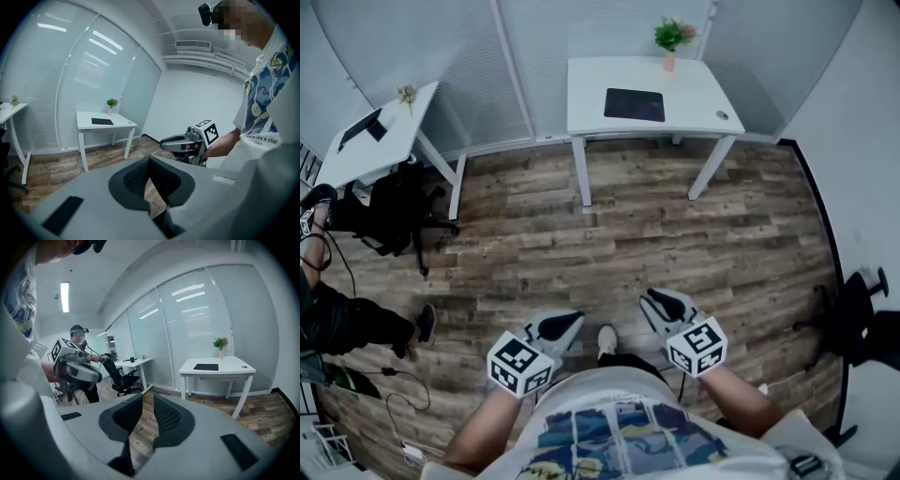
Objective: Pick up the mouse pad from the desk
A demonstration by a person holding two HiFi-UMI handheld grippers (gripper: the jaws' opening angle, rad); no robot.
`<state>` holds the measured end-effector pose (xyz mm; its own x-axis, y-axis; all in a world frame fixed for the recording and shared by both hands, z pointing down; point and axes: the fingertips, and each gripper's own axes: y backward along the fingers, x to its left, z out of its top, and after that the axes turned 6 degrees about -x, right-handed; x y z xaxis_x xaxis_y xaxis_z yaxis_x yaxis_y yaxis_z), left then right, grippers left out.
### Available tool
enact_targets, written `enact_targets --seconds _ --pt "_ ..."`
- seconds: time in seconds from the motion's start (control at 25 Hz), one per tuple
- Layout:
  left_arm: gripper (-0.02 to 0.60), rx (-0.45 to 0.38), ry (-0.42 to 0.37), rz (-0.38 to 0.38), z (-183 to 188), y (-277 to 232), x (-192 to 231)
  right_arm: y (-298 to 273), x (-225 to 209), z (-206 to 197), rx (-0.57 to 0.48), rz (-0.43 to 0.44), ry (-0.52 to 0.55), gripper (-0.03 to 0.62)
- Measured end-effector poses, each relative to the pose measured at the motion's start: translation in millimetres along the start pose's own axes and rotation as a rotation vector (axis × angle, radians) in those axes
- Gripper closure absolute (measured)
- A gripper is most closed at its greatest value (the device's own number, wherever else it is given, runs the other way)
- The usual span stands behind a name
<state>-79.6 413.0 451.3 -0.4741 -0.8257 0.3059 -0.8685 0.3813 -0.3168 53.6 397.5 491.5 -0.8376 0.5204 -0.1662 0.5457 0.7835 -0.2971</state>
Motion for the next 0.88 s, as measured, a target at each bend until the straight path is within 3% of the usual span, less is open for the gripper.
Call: enact_targets --seconds 0.16,0.52,0.88 --pt "0.58 0.0 -0.009 -0.011 20.5 -40.0 21.7 -16.2 -45.8 5.9 0.01 -0.013 0.009 0.519" --pt "0.58 0.002 -0.018 -0.051 56.0 -96.2 64.4 -52.2 -106.6 25.8 -0.015 -0.061 -0.007 0.519" --pt "0.58 -0.014 0.0 -0.116 89.7 -146.7 149.2 -116.6 -167.6 48.8 0.003 -0.143 -0.008 0.519"
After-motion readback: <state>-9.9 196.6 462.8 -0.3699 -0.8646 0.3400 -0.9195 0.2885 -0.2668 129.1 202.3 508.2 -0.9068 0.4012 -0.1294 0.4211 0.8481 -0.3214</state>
